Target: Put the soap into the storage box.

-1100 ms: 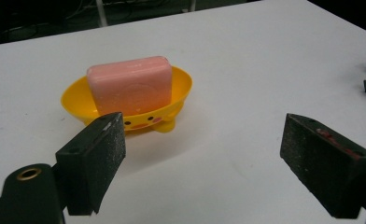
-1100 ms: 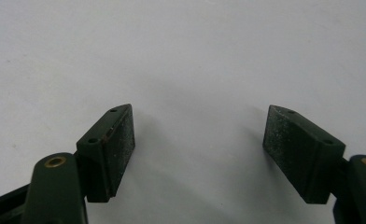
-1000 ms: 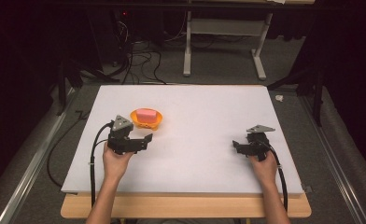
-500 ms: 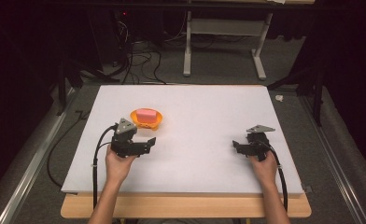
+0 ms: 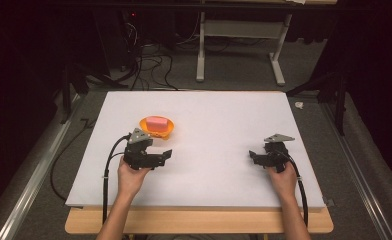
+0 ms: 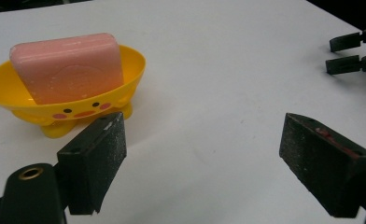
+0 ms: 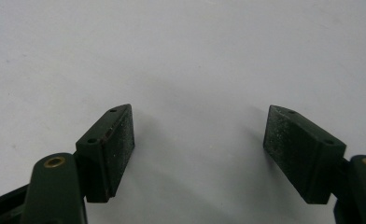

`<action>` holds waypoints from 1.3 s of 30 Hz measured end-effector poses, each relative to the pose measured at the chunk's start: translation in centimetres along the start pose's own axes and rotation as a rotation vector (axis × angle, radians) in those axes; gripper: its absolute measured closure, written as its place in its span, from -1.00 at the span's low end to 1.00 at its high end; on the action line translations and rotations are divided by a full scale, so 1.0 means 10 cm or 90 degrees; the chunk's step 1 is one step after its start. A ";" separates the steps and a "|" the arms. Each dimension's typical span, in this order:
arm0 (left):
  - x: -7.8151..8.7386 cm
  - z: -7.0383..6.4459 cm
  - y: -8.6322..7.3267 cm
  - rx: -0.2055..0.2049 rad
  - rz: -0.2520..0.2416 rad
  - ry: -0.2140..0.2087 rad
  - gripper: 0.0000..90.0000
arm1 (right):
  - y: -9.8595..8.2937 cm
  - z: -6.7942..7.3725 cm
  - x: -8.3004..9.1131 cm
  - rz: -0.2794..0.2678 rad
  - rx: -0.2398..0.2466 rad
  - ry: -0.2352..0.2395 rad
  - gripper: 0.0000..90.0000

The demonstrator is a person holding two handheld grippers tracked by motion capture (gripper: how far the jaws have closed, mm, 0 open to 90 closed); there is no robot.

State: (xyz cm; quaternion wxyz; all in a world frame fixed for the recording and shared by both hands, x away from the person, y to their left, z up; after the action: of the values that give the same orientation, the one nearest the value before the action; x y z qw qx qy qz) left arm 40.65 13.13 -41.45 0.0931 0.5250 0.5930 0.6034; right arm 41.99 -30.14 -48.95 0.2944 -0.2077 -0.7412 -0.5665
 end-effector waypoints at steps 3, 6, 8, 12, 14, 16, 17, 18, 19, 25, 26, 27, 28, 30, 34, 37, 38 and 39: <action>-0.01 -0.01 -0.01 -0.003 0.002 -0.004 -0.65 | 0.00 0.00 0.00 0.000 0.000 0.000 -0.44; -0.03 -0.01 -0.02 -0.002 0.005 -0.008 -0.65 | 0.00 0.00 0.00 -0.001 -0.001 0.000 -0.44; -0.04 -0.02 -0.03 -0.003 0.007 -0.012 -0.65 | 0.00 0.00 0.00 -0.002 0.000 0.000 -0.44; -0.09 -0.04 -0.05 -0.006 0.012 -0.018 -0.65 | 0.00 0.00 0.00 0.000 0.000 0.000 -0.44; -0.14 -0.05 -0.07 -0.008 0.021 -0.019 -0.65 | 0.00 0.00 0.00 0.001 0.000 0.000 -0.44; -0.18 -0.06 -0.07 -0.011 0.028 -0.020 -0.65 | 0.00 0.00 0.00 -0.001 0.000 0.000 -0.44; -0.19 -0.07 -0.07 -0.011 0.029 -0.024 -0.65 | 0.00 0.00 0.00 0.000 0.000 0.000 -0.44; -0.20 -0.07 -0.07 -0.011 0.028 -0.026 -0.65 | 0.00 0.00 0.00 -0.001 0.000 0.000 -0.44; -0.22 -0.08 -0.07 -0.011 0.026 -0.028 -0.65 | 0.00 0.00 0.00 -0.001 0.000 0.000 -0.44; -0.28 -0.09 -0.08 -0.014 0.034 -0.031 -0.65 | 0.00 0.00 0.00 0.000 0.000 0.000 -0.44; -0.28 -0.09 -0.08 -0.013 0.034 -0.031 -0.65 | 0.00 0.00 0.00 0.001 0.000 0.000 -0.44; -0.29 -0.09 -0.09 -0.010 0.029 -0.031 -0.65 | 0.00 0.00 0.00 0.000 0.000 0.000 -0.44; -0.29 -0.09 -0.09 -0.006 0.027 -0.031 -0.65 | 0.00 0.00 0.00 -0.001 0.001 0.000 -0.44; -0.30 -0.07 -0.11 -0.001 0.026 -0.030 -0.65 | 0.00 0.00 0.00 -0.002 0.000 0.000 -0.44; -0.32 -0.06 -0.14 0.005 0.026 -0.031 -0.65 | 0.00 0.00 0.00 -0.001 0.000 0.000 -0.44; -0.36 -0.07 -0.16 -0.010 0.035 -0.006 -0.65 | 0.00 0.00 0.00 -0.001 -0.001 0.000 -0.44; -0.37 -0.08 -0.16 -0.019 0.040 0.002 -0.65 | 0.00 0.00 0.00 0.000 0.000 0.000 -0.44; -0.37 -0.08 -0.16 -0.019 0.040 0.002 -0.65 | 0.00 0.00 0.00 0.000 0.000 0.000 -0.44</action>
State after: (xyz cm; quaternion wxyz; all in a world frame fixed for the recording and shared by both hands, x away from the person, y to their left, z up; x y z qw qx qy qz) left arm 40.82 10.33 -44.47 0.0809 0.5413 0.5671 0.6155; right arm 42.00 -30.16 -48.95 0.2947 -0.2076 -0.7410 -0.5665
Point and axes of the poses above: each handheld gripper's, and its own axes: x roughly backward along the jaws, y roughly out of its top, z roughly to its left, the point moved 1 cm from there along -x, roughly forward along the jaws, and after that the axes turned 13 degrees about -y, right-handed, at the moved point
